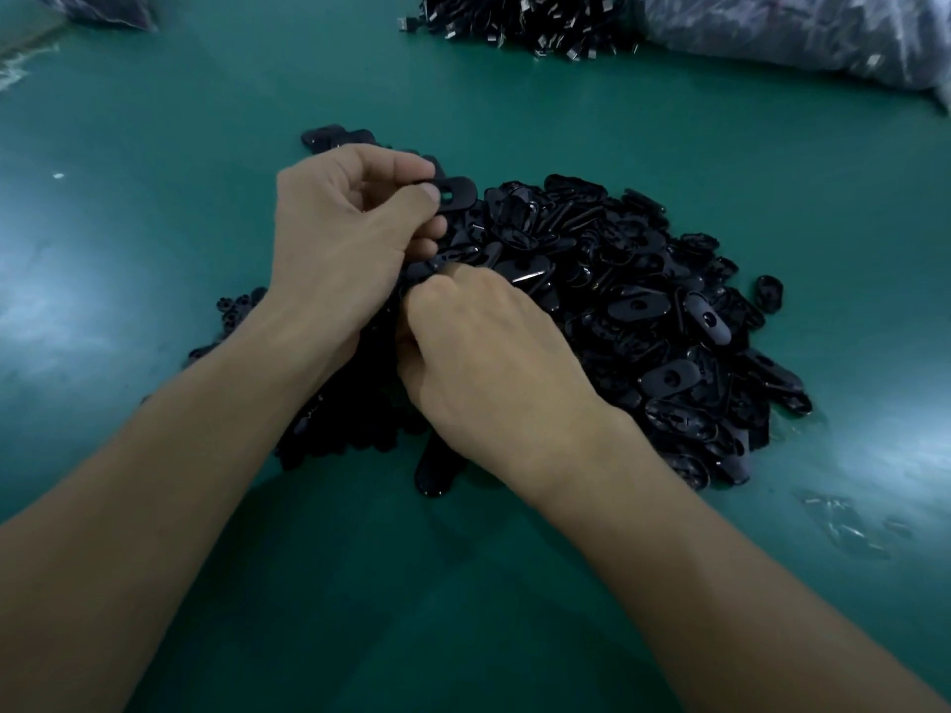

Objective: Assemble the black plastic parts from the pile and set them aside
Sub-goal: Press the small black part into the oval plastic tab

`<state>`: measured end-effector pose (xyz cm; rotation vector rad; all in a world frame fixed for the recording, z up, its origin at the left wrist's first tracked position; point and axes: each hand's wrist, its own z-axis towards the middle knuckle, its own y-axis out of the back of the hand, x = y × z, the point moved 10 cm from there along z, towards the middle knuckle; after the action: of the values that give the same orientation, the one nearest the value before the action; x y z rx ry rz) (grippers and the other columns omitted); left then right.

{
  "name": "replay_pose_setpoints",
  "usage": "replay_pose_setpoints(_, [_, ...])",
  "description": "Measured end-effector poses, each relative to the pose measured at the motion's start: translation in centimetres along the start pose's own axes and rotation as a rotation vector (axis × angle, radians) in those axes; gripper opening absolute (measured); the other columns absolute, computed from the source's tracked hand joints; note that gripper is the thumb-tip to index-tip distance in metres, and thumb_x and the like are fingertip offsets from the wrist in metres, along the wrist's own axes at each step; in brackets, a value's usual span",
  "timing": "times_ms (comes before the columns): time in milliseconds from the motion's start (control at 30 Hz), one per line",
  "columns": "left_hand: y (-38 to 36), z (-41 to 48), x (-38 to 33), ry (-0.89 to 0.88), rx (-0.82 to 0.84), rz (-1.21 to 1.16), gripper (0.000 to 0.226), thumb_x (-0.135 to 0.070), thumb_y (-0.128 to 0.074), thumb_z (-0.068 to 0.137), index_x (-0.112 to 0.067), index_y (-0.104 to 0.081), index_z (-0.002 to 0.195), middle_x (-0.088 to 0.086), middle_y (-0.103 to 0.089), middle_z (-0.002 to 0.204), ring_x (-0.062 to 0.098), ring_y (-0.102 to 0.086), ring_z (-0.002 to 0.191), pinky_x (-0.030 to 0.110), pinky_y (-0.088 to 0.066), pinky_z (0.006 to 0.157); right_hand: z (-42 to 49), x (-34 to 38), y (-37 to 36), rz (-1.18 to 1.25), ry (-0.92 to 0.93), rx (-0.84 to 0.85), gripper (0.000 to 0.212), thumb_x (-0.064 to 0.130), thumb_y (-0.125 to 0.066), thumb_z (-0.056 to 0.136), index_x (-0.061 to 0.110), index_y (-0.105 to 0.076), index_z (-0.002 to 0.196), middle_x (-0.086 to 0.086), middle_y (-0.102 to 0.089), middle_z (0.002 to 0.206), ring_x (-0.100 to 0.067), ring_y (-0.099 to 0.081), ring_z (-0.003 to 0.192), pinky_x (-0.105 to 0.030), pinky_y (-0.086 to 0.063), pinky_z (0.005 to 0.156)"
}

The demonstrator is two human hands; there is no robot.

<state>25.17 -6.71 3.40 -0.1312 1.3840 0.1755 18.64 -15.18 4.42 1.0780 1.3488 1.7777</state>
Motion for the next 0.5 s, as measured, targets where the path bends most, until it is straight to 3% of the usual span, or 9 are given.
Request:
replay_pose_setpoints(100, [-0.1,0.0,-0.2,-0.019,0.015,-0.013,0.010,-0.002,-0.069,0.089,-0.012,-0.069,0.090,0.001,-0.070,0.071,0.011,-0.068,0.066,0.021,-0.054,0.062,0.0,-0.7,1.0,0.076,0.008,-0.098,0.008,0.019,-0.051,0.100,0.017,-0.050,0.092,0.004,-0.041,0.092,-0.021,-0.047,0.083,-0.029,-0.033,0.065])
replay_pose_setpoints(233, [-0.6,-0.1,-0.2,-0.038,0.059,-0.014,0.010,-0.004,-0.070,0.086,-0.014,-0.069,0.088,-0.002,-0.072,0.067,0.010,-0.068,0.064,0.022,-0.054,0.062,-0.8,-4.6,2.8,0.458,-0.106,-0.193,0.015,0.020,-0.048,0.103,0.024,-0.053,0.089,0.005,-0.062,0.078,-0.019,-0.060,0.062,-0.038,-0.047,0.051])
replay_pose_setpoints(333, [-1.4,-0.5,-0.1,-0.049,0.104,0.021,0.008,-0.010,-0.071,0.084,-0.017,-0.071,0.087,-0.002,-0.073,0.069,0.014,-0.072,0.068,0.024,-0.056,0.064,-1.9,-7.8,4.4,0.582,-0.140,-0.310,0.019,0.020,-0.056,0.101,0.033,-0.057,0.087,0.011,-0.067,0.078,-0.007,-0.067,0.070,-0.030,-0.057,0.064])
replay_pose_setpoints(400, [-2.2,-1.0,-0.2,-0.068,0.143,0.062,0.010,-0.009,-0.072,0.085,-0.020,-0.072,0.086,-0.003,-0.074,0.069,0.014,-0.073,0.068,0.022,-0.055,0.063,-2.7,-9.7,5.0,0.619,-0.161,-0.412,0.018,0.017,-0.064,0.096,0.033,-0.061,0.087,0.010,-0.069,0.080,-0.007,-0.068,0.075,-0.031,-0.059,0.073])
replay_pose_setpoints(500, [-3.4,-1.8,-0.5,-0.098,0.220,0.111,0.012,-0.008,-0.072,0.086,-0.020,-0.073,0.087,-0.002,-0.075,0.072,0.015,-0.074,0.068,0.021,-0.056,0.061,-3.6,-12.0,5.0,0.759,-0.211,-0.491,0.018,0.012,-0.072,0.090,0.028,-0.066,0.085,0.006,-0.071,0.079,-0.016,-0.070,0.075,-0.025,-0.057,0.070])
